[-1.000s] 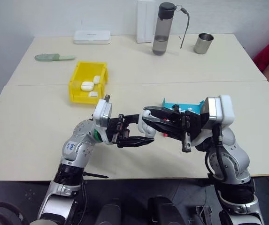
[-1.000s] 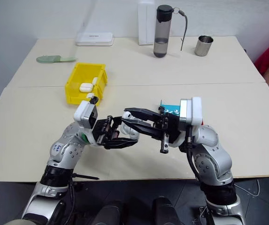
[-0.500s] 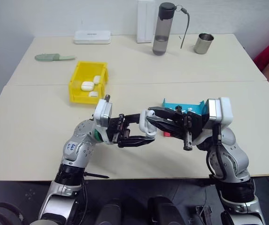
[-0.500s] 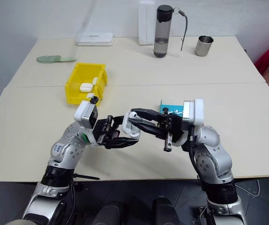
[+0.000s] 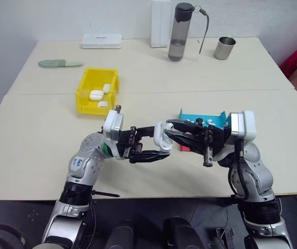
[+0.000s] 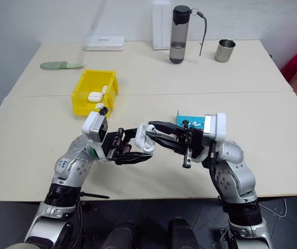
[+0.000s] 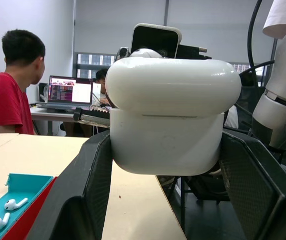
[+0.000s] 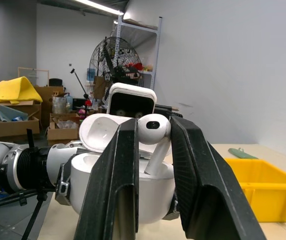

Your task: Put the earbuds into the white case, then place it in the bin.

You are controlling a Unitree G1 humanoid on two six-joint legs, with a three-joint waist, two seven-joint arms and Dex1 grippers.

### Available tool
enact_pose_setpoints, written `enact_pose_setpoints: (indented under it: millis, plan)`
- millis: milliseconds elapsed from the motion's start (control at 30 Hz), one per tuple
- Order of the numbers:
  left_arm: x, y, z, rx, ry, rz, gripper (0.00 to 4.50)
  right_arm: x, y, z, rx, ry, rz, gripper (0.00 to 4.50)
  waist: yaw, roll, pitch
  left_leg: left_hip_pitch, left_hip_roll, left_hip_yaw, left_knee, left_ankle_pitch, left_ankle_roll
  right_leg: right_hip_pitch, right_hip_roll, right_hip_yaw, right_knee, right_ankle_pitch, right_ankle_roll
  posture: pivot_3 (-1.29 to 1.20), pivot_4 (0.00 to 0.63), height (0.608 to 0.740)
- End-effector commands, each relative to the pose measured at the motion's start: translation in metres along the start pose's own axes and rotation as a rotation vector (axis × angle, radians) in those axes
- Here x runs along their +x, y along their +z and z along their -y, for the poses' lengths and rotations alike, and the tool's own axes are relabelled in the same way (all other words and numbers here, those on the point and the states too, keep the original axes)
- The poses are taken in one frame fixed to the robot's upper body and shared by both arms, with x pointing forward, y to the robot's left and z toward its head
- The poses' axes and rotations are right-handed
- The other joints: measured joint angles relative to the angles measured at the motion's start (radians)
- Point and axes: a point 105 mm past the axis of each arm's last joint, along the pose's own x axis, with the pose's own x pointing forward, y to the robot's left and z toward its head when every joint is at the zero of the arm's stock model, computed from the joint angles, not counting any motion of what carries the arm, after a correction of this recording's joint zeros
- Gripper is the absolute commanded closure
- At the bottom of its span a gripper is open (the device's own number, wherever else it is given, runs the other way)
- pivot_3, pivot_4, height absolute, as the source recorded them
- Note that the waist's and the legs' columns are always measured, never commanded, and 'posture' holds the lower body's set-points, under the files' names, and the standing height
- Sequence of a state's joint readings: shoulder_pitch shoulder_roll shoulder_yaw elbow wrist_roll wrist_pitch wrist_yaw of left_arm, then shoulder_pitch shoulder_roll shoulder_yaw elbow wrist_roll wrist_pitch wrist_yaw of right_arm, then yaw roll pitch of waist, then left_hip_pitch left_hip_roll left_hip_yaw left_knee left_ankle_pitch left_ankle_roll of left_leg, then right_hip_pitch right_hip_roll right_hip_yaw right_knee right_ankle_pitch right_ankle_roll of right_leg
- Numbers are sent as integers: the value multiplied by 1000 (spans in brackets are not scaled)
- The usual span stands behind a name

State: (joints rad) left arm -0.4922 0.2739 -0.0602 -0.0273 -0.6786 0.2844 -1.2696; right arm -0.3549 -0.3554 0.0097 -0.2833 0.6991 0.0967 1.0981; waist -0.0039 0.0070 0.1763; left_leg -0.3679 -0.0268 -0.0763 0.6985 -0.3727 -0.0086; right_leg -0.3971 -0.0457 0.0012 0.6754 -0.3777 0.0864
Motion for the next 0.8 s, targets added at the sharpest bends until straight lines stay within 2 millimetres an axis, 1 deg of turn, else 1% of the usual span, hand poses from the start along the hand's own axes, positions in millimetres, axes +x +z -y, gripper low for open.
enact_pose_setpoints:
  millis: [33,200,500,800]
  plan:
    - [5,16,4,55,-30,55,1732,-5,-6,-2,-16,8,-51,4000,0,0,0,0,0,0,0,0,0,0,0,0,0,0,0,0,150,740]
    - [5,17,2,57,-21,62,1732,-10,-1,-5,-45,20,-72,4000,0,0,0,0,0,0,0,0,0,0,0,0,0,0,0,0,150,740]
    - [5,17,2,54,-22,59,1732,-10,-1,-10,-78,53,-95,4000,0,0,0,0,0,0,0,0,0,0,0,0,0,0,0,0,150,740]
    - [5,11,7,43,-48,27,1732,-3,-4,0,-136,42,-125,4000,1,0,0,0,0,0,0,0,0,0,0,0,0,0,0,0,150,740]
